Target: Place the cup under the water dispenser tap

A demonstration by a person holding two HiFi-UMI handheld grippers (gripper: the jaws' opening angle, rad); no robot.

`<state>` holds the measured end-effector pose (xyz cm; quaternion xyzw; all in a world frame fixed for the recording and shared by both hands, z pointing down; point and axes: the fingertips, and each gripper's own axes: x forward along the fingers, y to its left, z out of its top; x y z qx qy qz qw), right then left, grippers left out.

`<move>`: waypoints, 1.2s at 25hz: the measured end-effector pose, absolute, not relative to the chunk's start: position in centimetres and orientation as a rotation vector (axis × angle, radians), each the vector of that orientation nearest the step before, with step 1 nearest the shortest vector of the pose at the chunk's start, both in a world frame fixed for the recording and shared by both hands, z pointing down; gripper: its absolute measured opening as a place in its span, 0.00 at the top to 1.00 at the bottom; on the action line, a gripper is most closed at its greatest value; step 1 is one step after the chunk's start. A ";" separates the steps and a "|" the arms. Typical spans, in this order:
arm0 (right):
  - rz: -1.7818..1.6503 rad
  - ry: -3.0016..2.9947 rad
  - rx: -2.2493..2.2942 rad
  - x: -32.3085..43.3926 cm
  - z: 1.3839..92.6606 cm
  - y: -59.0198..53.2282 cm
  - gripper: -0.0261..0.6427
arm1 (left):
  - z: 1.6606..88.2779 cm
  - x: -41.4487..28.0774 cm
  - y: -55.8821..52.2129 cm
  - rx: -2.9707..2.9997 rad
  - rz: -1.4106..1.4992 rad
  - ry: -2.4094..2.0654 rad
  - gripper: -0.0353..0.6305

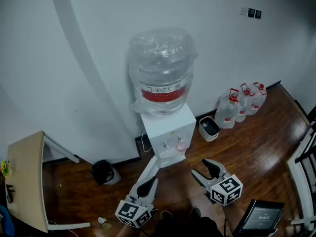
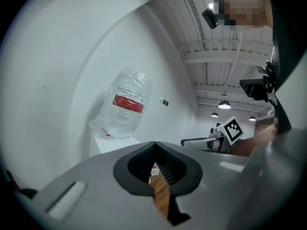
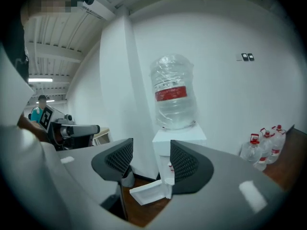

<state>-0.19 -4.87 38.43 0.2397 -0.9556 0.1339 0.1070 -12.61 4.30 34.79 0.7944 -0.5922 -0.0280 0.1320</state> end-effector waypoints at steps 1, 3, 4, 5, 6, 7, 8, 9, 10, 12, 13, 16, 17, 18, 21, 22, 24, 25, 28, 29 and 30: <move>0.389 -2.821 0.692 0.2 37.7 -4.8 0.60 | 34.4 -12.2 4.3 2.296 -0.085 -1.730 0.95; 0.377 -2.838 0.671 1.3 36.0 -4.5 0.64 | 33.4 -10.9 4.4 2.273 -0.114 -1.750 0.95; 0.369 -2.848 0.669 2.0 35.0 -4.4 0.65 | 33.1 -10.1 4.5 2.269 -0.127 -1.756 0.95; 0.361 -2.861 0.676 2.5 34.0 -4.3 0.68 | 32.8 -9.5 4.5 2.273 -0.138 -1.757 0.95; 0.352 -2.874 0.686 2.9 33.1 -4.3 0.72 | 32.7 -9.1 4.5 2.281 -0.146 -1.757 0.95; 0.340 -2.887 0.690 3.0 32.4 -4.3 0.74 | 32.5 -8.9 4.6 2.284 -0.153 -1.759 0.95; 0.326 -2.897 0.684 2.9 32.0 -4.2 0.75 | 32.3 -8.9 4.7 2.278 -0.159 -1.766 0.95; 0.309 -2.901 0.672 2.7 31.7 -4.1 0.76 | 32.1 -8.8 5.0 2.266 -0.164 -1.777 0.95; 0.295 -2.902 0.659 2.7 31.5 -3.9 0.78 | 31.9 -8.7 5.4 2.254 -0.166 -1.787 0.95; 0.300 -2.908 0.645 3.1 31.3 -3.4 0.89 | 31.2 -8.1 6.1 2.252 -0.159 -1.795 0.95; 0.316 -2.916 0.643 3.3 31.1 -3.2 0.95 | 31.0 -7.8 6.3 2.260 -0.151 -1.796 0.95; 0.346 -2.925 0.655 3.4 30.9 -3.1 0.96 | 30.5 -8.0 6.6 2.273 -0.136 -1.804 0.95; 0.352 -2.929 0.666 3.2 30.7 -3.1 0.96 | 30.4 -8.1 6.7 2.276 -0.134 -1.805 0.95; 0.354 -2.932 0.675 3.1 30.5 -3.0 0.96 | 30.4 -8.2 6.9 2.281 -0.129 -1.803 0.95; 0.270 -2.921 0.683 2.8 30.1 -2.7 0.96 | 30.5 -8.0 7.3 2.298 -0.115 -1.789 0.95; 0.247 -2.917 0.677 2.7 30.0 -2.7 0.96 | 30.5 -7.9 7.3 2.302 -0.110 -1.786 0.95; 0.238 -2.922 0.664 2.5 29.7 -2.6 0.96 | 30.3 -7.8 7.3 2.314 -0.104 -1.780 0.95; 0.237 -2.924 0.660 2.4 29.7 -2.4 0.96 | 30.2 -7.7 7.3 2.321 -0.101 -1.777 0.95; 0.235 -2.921 0.649 1.9 29.8 -1.9 0.96 | 30.0 -7.9 7.5 2.342 -0.105 -1.771 0.95; 0.239 -2.921 0.646 1.8 29.8 -1.8 0.96 | 30.0 -7.9 7.5 2.347 -0.109 -1.769 0.95; 0.246 -2.921 0.645 1.7 29.9 -1.7 0.96 | 29.8 -7.9 7.5 2.348 -0.112 -1.769 0.95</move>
